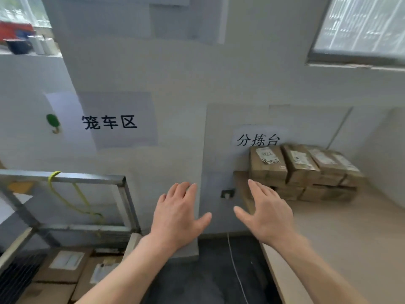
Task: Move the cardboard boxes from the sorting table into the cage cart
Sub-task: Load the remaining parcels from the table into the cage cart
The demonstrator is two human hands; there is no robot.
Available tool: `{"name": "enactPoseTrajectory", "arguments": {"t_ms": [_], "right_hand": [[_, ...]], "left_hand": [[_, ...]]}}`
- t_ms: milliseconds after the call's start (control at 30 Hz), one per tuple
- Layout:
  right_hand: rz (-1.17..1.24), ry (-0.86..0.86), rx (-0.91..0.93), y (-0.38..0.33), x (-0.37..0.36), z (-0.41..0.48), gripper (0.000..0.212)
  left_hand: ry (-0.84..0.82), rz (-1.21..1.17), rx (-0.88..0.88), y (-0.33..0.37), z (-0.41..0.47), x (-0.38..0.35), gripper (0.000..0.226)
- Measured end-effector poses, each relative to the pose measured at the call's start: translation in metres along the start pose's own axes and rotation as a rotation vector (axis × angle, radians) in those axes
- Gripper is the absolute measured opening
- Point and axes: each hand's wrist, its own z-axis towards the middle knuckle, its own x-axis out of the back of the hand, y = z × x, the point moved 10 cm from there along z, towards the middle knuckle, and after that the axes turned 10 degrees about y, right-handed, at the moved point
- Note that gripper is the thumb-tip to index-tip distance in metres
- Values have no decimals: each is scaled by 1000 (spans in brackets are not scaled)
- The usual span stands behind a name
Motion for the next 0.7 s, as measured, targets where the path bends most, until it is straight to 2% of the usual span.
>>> {"name": "enactPoseTrajectory", "arguments": {"t_ms": [300, 700], "right_hand": [[-64, 104, -168, 54, 45, -43, 80], [-65, 100, -305, 144, 39, -21, 82]], "left_hand": [[-56, -136, -173, 53, -5, -11, 86], [-88, -182, -221, 108, 58, -57, 86]]}}
